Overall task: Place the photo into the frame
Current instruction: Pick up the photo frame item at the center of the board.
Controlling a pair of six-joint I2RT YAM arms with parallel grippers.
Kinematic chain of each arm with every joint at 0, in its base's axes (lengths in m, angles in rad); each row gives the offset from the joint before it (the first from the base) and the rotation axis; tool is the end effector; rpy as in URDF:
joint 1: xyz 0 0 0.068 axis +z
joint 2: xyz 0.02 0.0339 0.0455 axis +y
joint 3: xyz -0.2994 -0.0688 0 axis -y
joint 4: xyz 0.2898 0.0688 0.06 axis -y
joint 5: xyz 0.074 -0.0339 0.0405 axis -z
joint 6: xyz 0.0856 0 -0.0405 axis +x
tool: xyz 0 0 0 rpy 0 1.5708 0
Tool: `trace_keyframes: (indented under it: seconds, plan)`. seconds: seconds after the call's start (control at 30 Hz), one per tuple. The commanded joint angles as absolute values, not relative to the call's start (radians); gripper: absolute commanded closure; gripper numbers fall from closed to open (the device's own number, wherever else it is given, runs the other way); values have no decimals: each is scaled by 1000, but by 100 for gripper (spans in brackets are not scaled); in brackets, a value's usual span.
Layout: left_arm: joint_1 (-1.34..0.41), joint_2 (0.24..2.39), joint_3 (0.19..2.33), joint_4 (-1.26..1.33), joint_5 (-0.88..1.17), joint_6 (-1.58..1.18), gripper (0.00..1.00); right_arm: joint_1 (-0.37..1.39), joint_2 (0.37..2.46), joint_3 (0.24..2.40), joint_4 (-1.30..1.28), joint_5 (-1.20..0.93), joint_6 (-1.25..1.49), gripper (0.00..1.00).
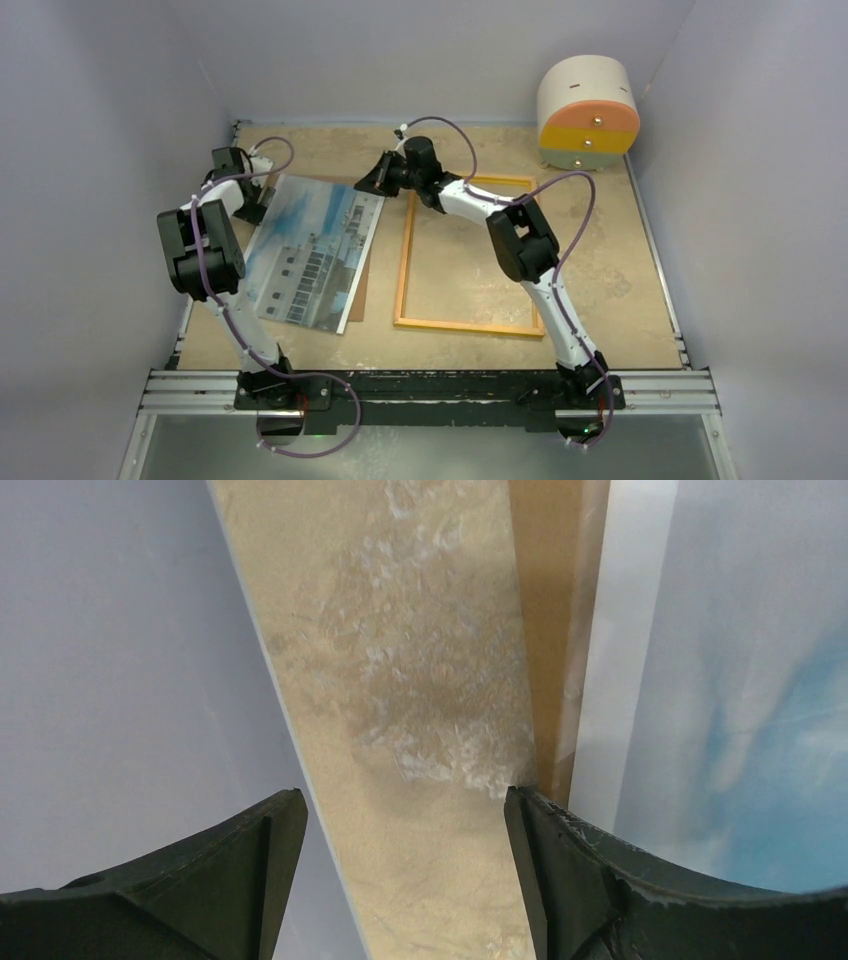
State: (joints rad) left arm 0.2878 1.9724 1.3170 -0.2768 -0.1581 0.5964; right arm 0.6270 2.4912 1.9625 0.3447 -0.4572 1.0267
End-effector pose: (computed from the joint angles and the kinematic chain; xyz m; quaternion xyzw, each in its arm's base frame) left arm 0.4736 0.1542 0.1327 0.1210 0.9391 0.2016 0.2508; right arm 0.5342 0.4337 0.1728 0.0067 0.7629 0.5761 0.2933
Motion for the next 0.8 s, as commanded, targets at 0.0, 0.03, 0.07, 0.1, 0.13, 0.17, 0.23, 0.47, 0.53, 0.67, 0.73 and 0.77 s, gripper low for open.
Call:
trace_keyframes:
  seconds: [0.0, 0.03, 0.07, 0.1, 0.13, 0.17, 0.23, 0.47, 0.53, 0.67, 0.73, 0.77]
  plan:
    - [302, 1926, 1378, -417, -136, 620, 22, 551, 2281, 1881, 233, -501, 947, 100]
    - [302, 1912, 1386, -418, -145, 626, 22, 531, 2234, 1852, 199, -513, 926, 100]
    - [302, 1899, 1393, -421, -152, 631, 22, 509, 2194, 1820, 155, -521, 896, 100]
    - [301, 1890, 1402, -427, -156, 632, 21, 485, 2153, 1785, 110, -530, 863, 100]
    - [301, 1881, 1410, -434, -160, 633, 21, 464, 2112, 1745, 70, -531, 831, 100]
    - [299, 1873, 1415, -433, -172, 634, 21, 438, 2069, 1703, 25, -532, 794, 100]
    - [291, 1853, 1417, -437, -175, 631, 21, 386, 1994, 1620, -80, -538, 717, 100]
    - [130, 1756, 1295, -437, -200, 629, 21, 217, 1858, 1464, -367, -460, 464, 100]
    - [55, 1740, 1279, -447, -180, 608, 20, 192, 1865, 1473, -420, -436, 415, 100]
    - [-65, 1744, 1283, -476, -153, 584, 21, 179, 1913, 1542, -536, -319, 348, 100]
    - [-118, 1755, 1284, -473, -157, 592, 21, 178, 1947, 1573, -554, -277, 349, 100]
    - [-142, 1763, 1286, -467, -163, 596, 21, 178, 1966, 1595, -568, -253, 349, 94]
